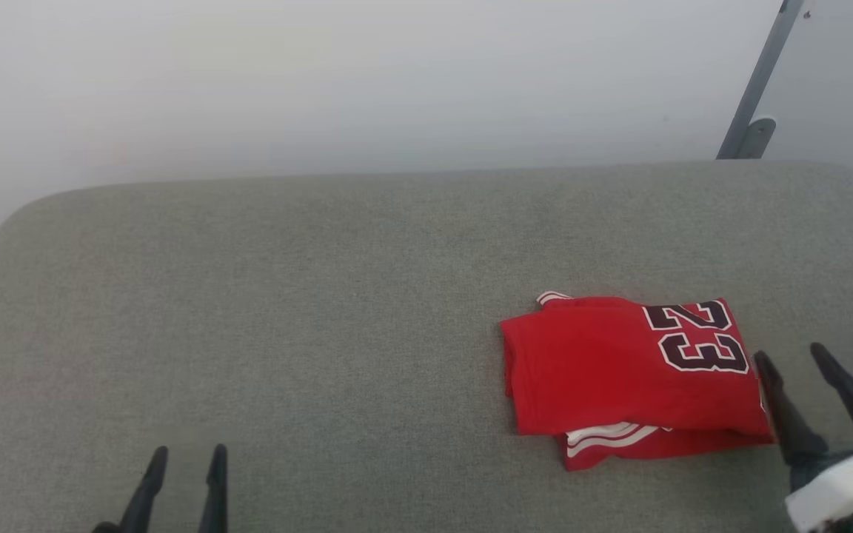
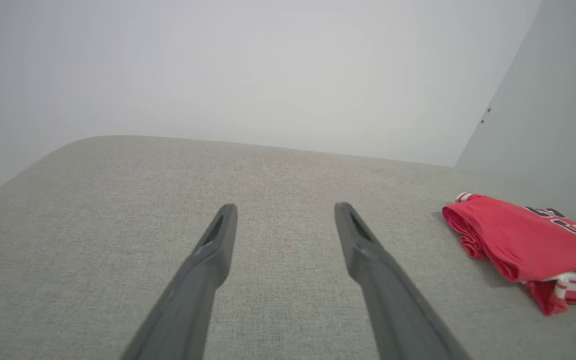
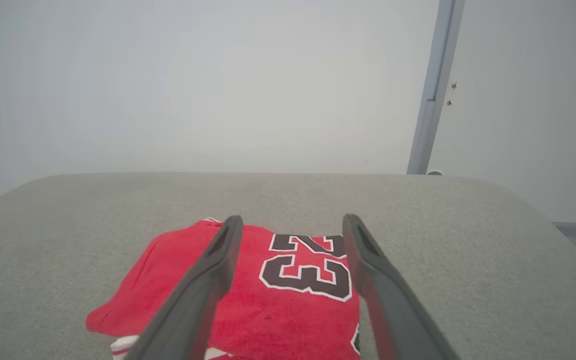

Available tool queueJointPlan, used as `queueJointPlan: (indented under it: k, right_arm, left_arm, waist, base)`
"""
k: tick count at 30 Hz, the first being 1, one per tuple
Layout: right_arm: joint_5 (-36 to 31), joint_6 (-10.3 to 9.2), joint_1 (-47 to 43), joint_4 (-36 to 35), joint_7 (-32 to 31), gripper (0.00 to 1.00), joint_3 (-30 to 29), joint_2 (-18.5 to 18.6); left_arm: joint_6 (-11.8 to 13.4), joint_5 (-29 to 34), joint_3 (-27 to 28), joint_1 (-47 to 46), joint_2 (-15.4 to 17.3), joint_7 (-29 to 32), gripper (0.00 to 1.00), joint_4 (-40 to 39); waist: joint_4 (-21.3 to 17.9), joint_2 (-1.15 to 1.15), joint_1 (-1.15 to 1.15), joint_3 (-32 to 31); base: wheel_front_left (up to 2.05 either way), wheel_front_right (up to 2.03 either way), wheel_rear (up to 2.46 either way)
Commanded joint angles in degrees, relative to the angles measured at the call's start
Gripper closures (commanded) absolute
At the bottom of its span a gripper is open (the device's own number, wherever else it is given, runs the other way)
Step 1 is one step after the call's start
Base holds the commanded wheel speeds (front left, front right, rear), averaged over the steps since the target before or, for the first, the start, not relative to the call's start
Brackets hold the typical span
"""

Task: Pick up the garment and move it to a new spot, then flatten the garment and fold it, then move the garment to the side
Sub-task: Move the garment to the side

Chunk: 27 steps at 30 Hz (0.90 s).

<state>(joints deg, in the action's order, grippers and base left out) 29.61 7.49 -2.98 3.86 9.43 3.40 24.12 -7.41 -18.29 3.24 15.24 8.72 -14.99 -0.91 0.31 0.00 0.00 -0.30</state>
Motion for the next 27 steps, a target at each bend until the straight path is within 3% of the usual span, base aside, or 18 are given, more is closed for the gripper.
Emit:
queueJointPlan:
  k: [1, 6, 13, 17, 27]
  right_arm:
    - [0.1, 0.0, 1.5, 0.9, -2.1, 0.0, -1.0, 0.0]
    - [0.4, 0.0, 6.7, 4.8, -14.0, 0.0, -1.1, 3.0]
    - [6.0, -0.02, 16.6, 10.0, -35.2, 0.0, 1.9, 9.0]
    - [9.5, 0.0, 22.1, 11.5, -44.8, 0.0, 3.0, 10.7]
    - [11.9, 0.0, 29.2, 15.7, -58.2, 0.0, 7.3, 11.4]
  left_arm:
    - [-0.1, -0.5, -0.6, -0.8, 0.1, -0.2, 0.0, 0.3]
    - [-0.1, -0.7, -2.9, -4.0, 1.0, -0.2, 0.0, 1.3]
    - [-0.1, -1.3, -5.9, -11.2, 2.3, -0.2, 0.0, 2.9]
    - [-0.1, -1.3, -7.5, -15.0, 2.8, -0.2, 0.0, 3.5]
    - [-0.1, -0.9, -10.7, -22.9, 2.8, -0.2, 0.0, 4.0]
  waist:
    - [-0.1, 0.0, 0.0, 0.3]
    - [-0.3, 0.0, 0.0, 3.1]
    - [0.3, 0.0, 0.0, 9.0]
    - [0.9, 0.0, 0.0, 12.6]
    - [2.8, 0.0, 0.0, 19.3]
  base:
    - [0.0, 0.0, 0.0]
    - [0.0, 0.0, 0.0]
    - [0.0, 0.0, 0.0]
    - [0.0, 0.0, 0.0]
    - [0.0, 0.0, 0.0]
